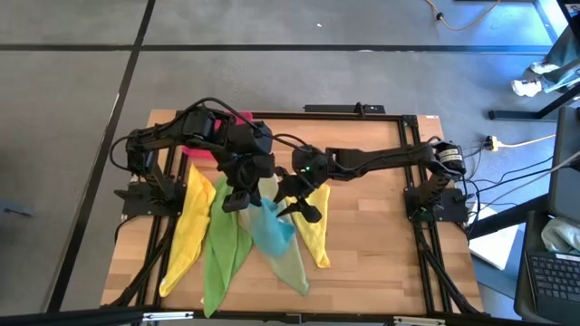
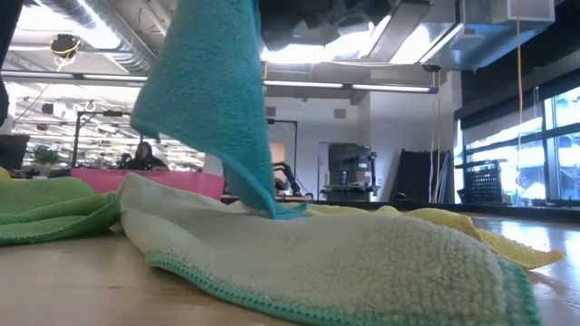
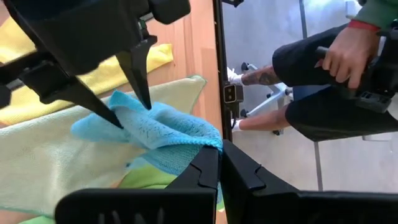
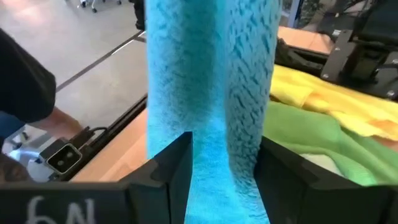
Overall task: Fold microfiber towels
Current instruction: Fold the blue microfiber towel
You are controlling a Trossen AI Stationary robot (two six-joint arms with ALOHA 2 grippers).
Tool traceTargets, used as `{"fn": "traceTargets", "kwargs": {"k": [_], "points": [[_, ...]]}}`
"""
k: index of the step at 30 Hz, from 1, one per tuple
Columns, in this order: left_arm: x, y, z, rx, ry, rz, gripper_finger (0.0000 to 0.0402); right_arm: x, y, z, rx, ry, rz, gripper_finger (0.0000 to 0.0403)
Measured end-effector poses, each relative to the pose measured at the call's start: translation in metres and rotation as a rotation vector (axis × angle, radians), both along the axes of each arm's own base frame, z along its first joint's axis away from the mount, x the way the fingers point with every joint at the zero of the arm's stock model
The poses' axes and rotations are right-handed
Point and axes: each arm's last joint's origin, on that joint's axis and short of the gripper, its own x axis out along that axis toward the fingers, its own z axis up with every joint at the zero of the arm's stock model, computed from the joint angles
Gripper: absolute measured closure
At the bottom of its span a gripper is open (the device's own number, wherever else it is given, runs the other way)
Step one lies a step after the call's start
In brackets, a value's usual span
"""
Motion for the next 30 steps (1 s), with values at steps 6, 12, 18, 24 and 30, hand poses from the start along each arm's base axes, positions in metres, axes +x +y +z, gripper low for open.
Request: {"fn": "traceTargets", "kwargs": {"k": [6, 12, 18, 24, 30], "points": [[0.0, 0.0, 0.0, 0.001, 0.0, 0.001, 0.0401, 0.001, -0.002, -0.003, -0.03, 0.012, -0.055, 0.0293], [0.0, 0.002, 0.0, 0.031, -0.004, 0.01, 0.0402, -0.001, -0.014, -0.005, -0.06, 0.055, -0.132, 0.0391], [0.001, 0.015, -0.002, 0.175, -0.022, 0.079, 0.0402, -0.029, -0.04, 0.014, -0.288, 0.15, -0.378, 0.0396], [0.002, 0.039, -0.003, 0.549, -0.053, 0.124, 0.0402, -0.07, -0.064, 0.048, -0.501, 0.186, -0.595, 0.0393], [0.02, 0.075, -0.008, 0.878, -0.042, 0.217, 0.0401, -0.103, -0.084, 0.072, -0.759, 0.23, -0.831, 0.0396]]}}
